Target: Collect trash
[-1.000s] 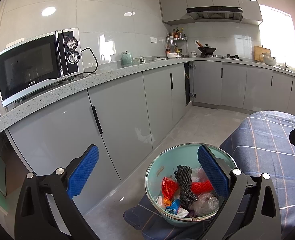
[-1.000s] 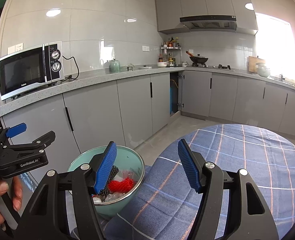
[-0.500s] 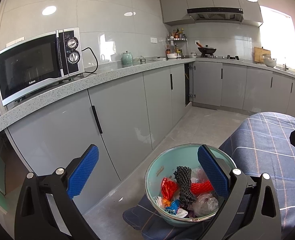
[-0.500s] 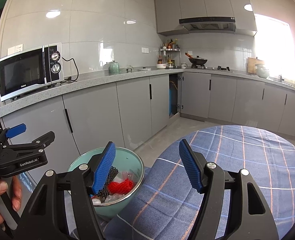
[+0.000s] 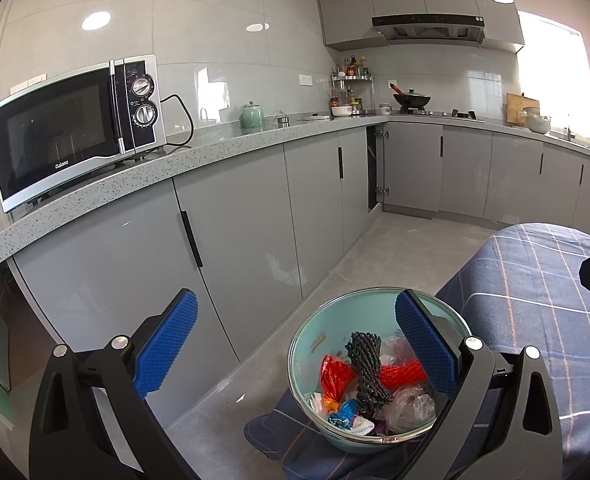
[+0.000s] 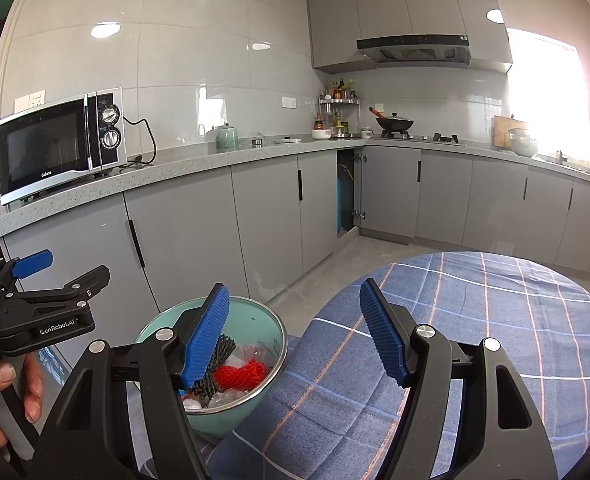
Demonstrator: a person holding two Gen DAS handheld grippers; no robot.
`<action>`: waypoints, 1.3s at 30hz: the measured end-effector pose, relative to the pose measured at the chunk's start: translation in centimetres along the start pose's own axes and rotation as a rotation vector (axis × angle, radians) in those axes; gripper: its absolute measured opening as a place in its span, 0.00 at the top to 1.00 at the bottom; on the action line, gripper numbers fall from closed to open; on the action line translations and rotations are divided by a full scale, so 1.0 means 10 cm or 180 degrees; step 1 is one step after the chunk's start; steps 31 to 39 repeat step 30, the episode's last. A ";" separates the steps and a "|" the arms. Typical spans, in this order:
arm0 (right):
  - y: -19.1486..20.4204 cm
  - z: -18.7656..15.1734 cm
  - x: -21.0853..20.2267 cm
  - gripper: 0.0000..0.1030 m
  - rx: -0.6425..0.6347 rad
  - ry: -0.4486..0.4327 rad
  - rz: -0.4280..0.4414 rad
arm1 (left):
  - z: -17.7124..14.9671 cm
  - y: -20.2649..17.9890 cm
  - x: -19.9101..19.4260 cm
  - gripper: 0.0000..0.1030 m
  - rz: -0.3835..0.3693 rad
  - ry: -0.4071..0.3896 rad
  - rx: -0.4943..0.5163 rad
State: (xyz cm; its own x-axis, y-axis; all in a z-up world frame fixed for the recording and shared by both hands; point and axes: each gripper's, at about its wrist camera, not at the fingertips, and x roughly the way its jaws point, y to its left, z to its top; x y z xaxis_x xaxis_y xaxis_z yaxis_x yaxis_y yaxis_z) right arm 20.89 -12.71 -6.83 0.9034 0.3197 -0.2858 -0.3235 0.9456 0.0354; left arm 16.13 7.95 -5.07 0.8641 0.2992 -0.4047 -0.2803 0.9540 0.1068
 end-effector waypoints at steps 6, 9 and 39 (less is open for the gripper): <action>0.00 0.02 -0.01 0.34 0.0003 -0.0020 -0.0012 | 0.02 -0.01 -0.06 0.05 -0.0034 -0.0090 0.0013; -0.01 0.02 -0.03 0.34 -0.0001 -0.0027 -0.0013 | 0.02 -0.03 -0.06 0.05 0.0003 -0.0105 0.0029; -0.14 0.02 -0.06 0.29 0.0048 -0.0025 -0.0090 | -0.01 -0.07 -0.01 0.05 -0.0084 -0.0013 0.0058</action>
